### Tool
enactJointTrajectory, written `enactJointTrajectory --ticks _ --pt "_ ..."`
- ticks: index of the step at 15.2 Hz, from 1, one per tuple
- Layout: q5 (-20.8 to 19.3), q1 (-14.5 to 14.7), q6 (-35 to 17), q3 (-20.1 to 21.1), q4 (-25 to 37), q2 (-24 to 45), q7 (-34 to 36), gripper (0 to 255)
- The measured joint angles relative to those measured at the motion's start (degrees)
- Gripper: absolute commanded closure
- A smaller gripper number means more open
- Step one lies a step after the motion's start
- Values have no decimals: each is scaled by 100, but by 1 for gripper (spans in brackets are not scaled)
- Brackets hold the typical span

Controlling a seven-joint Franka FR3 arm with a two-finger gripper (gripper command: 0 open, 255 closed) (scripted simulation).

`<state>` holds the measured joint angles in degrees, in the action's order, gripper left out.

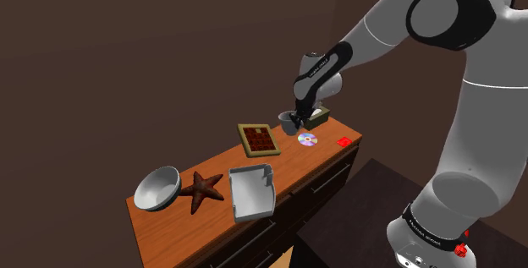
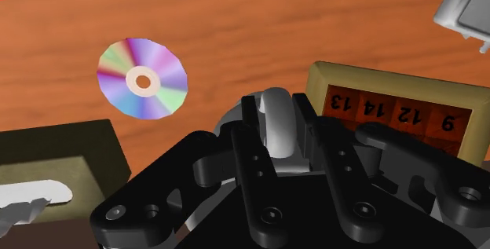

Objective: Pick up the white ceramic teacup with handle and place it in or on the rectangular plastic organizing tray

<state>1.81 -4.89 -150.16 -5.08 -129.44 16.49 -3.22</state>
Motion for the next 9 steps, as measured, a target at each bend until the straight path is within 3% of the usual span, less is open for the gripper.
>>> enactJointTrajectory --ticks 9 --pt "-101 63 539 -24 2 -539 116 255"
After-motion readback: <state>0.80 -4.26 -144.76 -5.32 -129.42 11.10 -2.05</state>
